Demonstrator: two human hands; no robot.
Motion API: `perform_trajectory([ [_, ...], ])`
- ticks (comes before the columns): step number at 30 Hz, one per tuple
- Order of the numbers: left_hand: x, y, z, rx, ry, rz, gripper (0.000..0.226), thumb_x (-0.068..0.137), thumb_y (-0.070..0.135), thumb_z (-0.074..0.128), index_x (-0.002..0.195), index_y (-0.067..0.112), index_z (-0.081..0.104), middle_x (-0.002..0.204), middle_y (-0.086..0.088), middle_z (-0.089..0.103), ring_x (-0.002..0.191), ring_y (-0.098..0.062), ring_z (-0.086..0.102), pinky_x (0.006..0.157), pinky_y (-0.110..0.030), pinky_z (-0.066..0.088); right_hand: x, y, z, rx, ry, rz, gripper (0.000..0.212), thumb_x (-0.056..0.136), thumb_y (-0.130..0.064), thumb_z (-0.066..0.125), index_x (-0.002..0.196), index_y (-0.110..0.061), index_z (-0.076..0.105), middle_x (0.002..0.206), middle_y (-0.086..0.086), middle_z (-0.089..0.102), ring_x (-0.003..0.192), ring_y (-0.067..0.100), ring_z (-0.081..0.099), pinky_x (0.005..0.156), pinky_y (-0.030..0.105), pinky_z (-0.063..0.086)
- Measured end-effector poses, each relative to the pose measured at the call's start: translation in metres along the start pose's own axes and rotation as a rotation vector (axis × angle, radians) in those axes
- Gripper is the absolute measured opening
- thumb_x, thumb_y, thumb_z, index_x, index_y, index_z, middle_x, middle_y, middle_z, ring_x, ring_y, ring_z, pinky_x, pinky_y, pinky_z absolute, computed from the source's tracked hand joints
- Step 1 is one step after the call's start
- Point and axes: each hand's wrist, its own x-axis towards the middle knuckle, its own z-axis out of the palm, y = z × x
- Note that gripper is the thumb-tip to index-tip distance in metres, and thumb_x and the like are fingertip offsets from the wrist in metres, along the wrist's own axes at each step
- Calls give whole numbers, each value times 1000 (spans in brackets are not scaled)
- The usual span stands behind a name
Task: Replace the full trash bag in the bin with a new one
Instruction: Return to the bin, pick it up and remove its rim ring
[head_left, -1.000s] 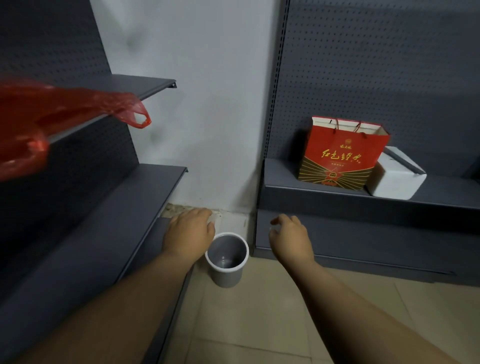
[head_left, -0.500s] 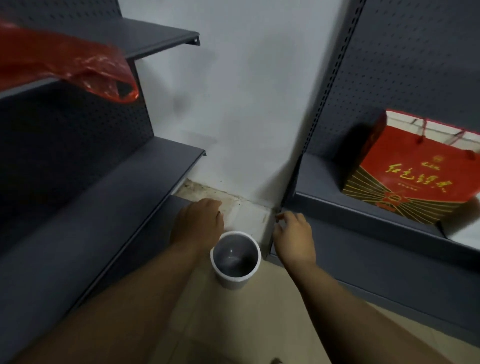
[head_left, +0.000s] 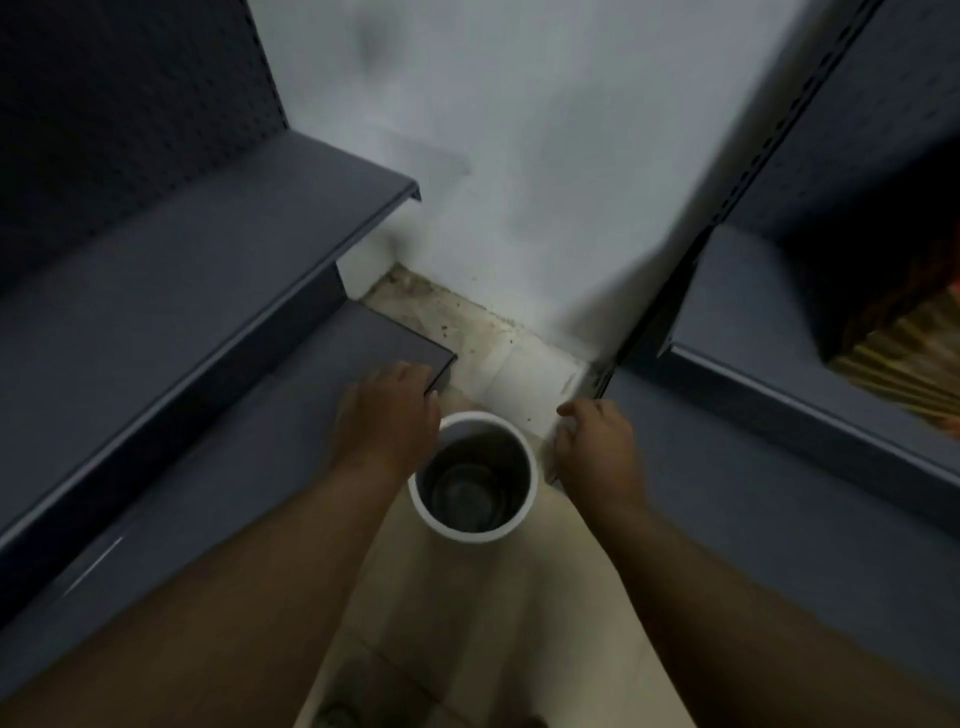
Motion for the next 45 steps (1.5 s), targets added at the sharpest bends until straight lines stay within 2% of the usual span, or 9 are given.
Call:
perform_trajectory([
  [11, 46, -95, 205, -23, -88, 33, 31, 92, 24, 45, 120, 15, 53, 123, -8, 57, 108, -28, 53, 87, -37, 41, 57, 99, 195, 35, 29, 139, 31, 93, -23, 48, 121, -13, 58, 125, 11, 54, 114, 28, 50, 94, 41, 45],
  [18, 70, -134, 310, -37, -45, 71, 31, 92, 26, 43, 118, 14, 53, 120, -9, 58, 104, -29, 55, 90, -43, 46, 88, 153, 289, 74, 77, 177, 32, 93, -22, 52, 124, -16, 54, 130, 9, 49, 120, 28, 47, 98, 39, 42],
  [21, 79, -145, 339, -61, 2, 74, 31, 91, 26, 44, 119, 15, 52, 120, -9, 57, 105, -28, 55, 90, -46, 48, 102, 169, 315, 104, 111, 179, 34, 92, -20, 52, 126, -15, 52, 130, 12, 48, 120, 31, 46, 100, 43, 42],
  [26, 88, -156, 366, -116, 83, 16, 42, 89, 23, 50, 131, 22, 43, 132, -10, 49, 115, -30, 50, 97, -49, 45, 120, 190, 336, 70, 177, 163, 32, 88, -14, 54, 119, -5, 53, 121, 18, 50, 111, 36, 50, 95, 43, 44],
  [28, 87, -158, 373, -150, 91, -17, 43, 88, 21, 53, 130, 22, 42, 126, -10, 51, 110, -28, 52, 94, -47, 48, 121, 198, 341, 65, 187, 164, 27, 87, -11, 55, 112, -2, 56, 114, 20, 54, 100, 35, 54, 86, 41, 48],
  [31, 82, -160, 378, -214, 93, -59, 39, 86, 14, 55, 124, 16, 45, 117, -12, 56, 102, -27, 56, 88, -44, 51, 122, 205, 342, 97, 149, 205, 17, 85, -8, 58, 100, 0, 60, 103, 19, 61, 81, 29, 57, 67, 33, 44],
  [36, 77, -162, 380, -229, 80, -176, 26, 85, 7, 57, 110, 6, 52, 107, -17, 60, 94, -31, 61, 80, -41, 53, 123, 206, 336, 102, 124, 225, 15, 83, -9, 61, 93, 1, 66, 94, 19, 66, 81, 32, 64, 67, 35, 52],
  [42, 78, -169, 382, -233, 109, -176, 20, 87, 5, 52, 106, 5, 56, 103, -18, 62, 80, -23, 52, 71, -34, 44, 120, 200, 330, 65, 100, 242, 13, 83, -6, 59, 90, 1, 67, 88, 18, 67, 79, 33, 65, 63, 33, 49],
  [45, 79, -171, 381, -238, 138, -164, 21, 88, 4, 50, 107, 3, 58, 103, -19, 63, 81, -25, 54, 70, -33, 43, 118, 195, 330, 38, 95, 241, 12, 84, -5, 57, 89, 2, 66, 82, 15, 62, 73, 30, 60, 61, 33, 45],
])
